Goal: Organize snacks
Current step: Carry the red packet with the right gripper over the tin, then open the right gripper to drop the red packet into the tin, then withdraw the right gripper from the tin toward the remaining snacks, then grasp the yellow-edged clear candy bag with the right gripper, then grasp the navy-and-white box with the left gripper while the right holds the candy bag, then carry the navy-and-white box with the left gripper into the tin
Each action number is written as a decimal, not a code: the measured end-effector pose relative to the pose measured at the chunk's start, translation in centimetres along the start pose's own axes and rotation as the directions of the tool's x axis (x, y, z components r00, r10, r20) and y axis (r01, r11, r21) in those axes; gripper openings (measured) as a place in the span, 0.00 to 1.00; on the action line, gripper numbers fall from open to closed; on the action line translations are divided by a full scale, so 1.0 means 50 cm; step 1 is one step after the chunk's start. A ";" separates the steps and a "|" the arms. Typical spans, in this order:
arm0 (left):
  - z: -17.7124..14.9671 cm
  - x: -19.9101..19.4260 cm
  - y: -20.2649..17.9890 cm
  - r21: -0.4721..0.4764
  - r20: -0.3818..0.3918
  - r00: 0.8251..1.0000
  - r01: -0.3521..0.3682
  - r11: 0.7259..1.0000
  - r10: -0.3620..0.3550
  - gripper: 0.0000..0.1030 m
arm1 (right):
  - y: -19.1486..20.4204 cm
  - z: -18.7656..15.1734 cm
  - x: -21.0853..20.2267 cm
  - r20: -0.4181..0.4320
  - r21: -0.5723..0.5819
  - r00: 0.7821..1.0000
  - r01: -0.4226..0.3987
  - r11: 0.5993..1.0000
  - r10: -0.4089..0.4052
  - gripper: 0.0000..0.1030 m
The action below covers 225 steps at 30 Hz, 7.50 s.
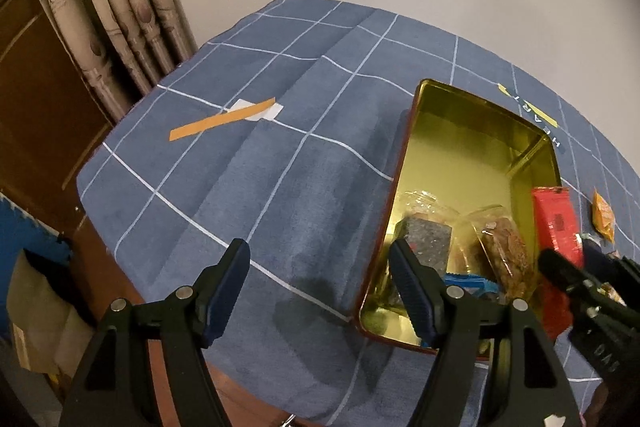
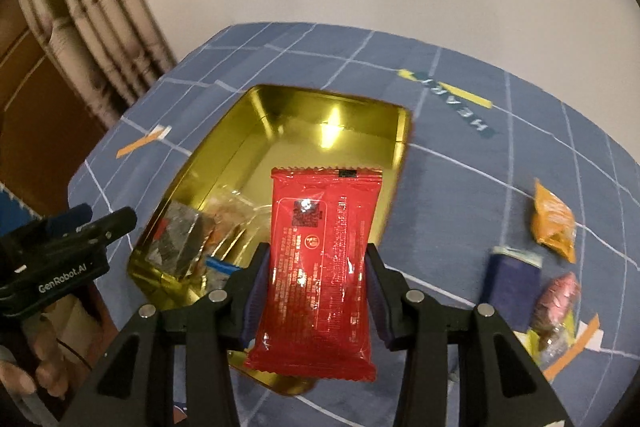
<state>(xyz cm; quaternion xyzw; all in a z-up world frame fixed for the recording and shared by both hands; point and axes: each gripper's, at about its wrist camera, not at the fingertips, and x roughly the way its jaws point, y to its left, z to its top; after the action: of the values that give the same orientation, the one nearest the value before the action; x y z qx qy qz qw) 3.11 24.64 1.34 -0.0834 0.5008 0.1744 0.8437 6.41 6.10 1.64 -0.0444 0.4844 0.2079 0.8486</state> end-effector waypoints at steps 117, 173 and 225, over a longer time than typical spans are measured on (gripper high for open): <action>-0.048 -0.091 -0.513 0.437 -0.143 0.931 0.364 0.823 -0.336 0.74 | -0.533 -0.227 -0.069 0.014 0.302 0.914 0.382 0.873 -0.405 0.28; -0.125 0.020 -0.614 0.462 -0.226 0.955 0.278 0.842 -0.191 0.44 | -0.565 -0.259 -0.083 0.083 0.328 0.903 0.374 0.868 -0.421 0.28; 0.020 -0.018 -0.232 0.181 -0.063 0.994 0.103 0.978 -0.093 0.44 | -0.565 -0.260 -0.082 0.082 0.323 0.902 0.379 0.867 -0.424 0.28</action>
<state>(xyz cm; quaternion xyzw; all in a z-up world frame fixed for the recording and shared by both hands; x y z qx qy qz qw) 7.91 14.03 2.22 -0.0341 0.5328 0.0832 0.8415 5.34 -24.47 -5.34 0.0004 0.4251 -0.0466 0.9039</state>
